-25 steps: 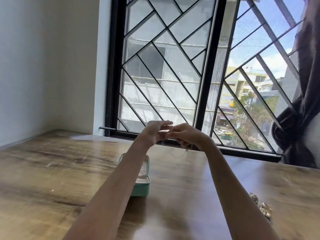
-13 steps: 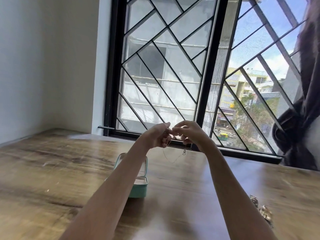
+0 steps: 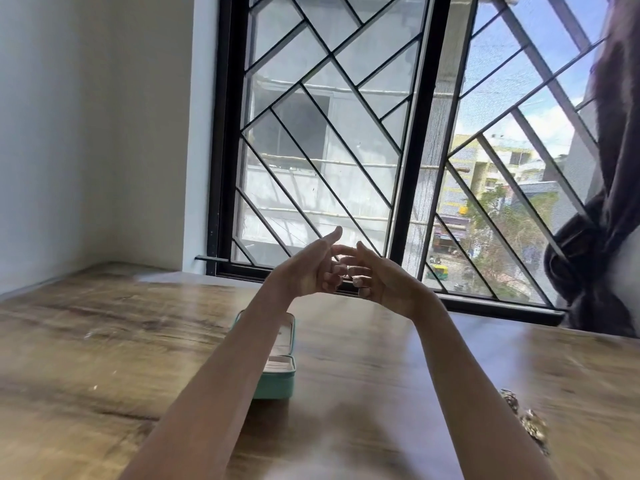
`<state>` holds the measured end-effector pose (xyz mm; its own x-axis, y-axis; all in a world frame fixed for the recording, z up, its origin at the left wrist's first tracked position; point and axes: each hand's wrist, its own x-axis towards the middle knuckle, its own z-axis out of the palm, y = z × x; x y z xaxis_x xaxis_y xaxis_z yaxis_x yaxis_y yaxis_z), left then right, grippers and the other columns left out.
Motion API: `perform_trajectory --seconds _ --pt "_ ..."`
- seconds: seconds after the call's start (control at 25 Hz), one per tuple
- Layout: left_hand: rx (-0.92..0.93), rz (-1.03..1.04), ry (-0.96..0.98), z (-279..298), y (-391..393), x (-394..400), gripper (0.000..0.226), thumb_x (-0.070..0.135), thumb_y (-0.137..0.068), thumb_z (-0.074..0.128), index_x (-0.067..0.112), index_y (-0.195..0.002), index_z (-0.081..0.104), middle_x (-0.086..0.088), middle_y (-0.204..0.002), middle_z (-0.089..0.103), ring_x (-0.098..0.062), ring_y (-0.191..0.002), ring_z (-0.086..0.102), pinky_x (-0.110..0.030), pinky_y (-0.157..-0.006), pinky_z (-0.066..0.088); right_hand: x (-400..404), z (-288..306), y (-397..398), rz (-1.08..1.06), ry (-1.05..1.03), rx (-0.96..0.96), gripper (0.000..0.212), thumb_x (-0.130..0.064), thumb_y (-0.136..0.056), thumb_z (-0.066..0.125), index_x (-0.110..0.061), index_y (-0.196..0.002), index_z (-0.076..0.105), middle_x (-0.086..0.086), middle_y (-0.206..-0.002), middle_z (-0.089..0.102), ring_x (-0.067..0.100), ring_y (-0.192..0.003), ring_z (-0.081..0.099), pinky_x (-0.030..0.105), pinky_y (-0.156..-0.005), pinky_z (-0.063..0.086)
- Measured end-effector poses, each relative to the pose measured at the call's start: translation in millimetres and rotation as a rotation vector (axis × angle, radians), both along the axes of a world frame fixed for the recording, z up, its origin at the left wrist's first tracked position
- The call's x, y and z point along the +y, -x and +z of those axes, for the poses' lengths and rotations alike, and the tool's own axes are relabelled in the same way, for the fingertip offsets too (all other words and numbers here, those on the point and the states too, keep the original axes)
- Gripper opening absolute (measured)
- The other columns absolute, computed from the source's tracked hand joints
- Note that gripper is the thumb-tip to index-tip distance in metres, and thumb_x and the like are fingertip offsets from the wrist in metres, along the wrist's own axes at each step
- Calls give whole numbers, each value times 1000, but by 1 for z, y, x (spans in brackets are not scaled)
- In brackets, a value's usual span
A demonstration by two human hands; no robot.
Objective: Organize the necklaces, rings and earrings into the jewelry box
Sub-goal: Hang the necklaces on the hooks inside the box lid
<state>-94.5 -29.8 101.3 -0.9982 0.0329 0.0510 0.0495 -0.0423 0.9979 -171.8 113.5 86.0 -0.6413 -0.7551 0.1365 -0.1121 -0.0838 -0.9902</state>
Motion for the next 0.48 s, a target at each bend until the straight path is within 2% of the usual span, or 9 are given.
perform_trajectory --seconds 0.08,0.2,0.32,0.48 --pt "-1 2 4 3 -1 3 42 53 -95 35 18 -96 59 6 -53 29 -7 -39 23 -18 -41 19 0 -4 2 5 66 -17 28 -41 -82 63 -19 -98 69 -3 -88 60 7 -69 51 18 -55 41" --pt "-11 73 25 6 -2 3 30 38 -98 40 15 -99 58 6 -54 23 -5 -37 21 -17 -40 17 1 -8 6 7 155 -105 13 -33 -83 63 -22 -84 69 -4 -79 59 7 -68 56 19 -57 45" --pt "-28 159 78 5 0 3 22 32 -98 43 12 -98 53 5 -53 27 -6 -38 24 -16 -38 20 0 -8 8 22 276 -237 20 -35 -80 62 -20 -70 56 -3 -72 58 9 -63 57 20 -59 49" --pt "24 222 59 5 2 6 11 11 -94 42 11 -98 52 0 -61 40 -10 -46 32 -18 -42 29 4 -6 7 -1 348 -276 24 -35 -78 62 -19 -65 49 -4 -59 55 10 -60 54 20 -61 50"
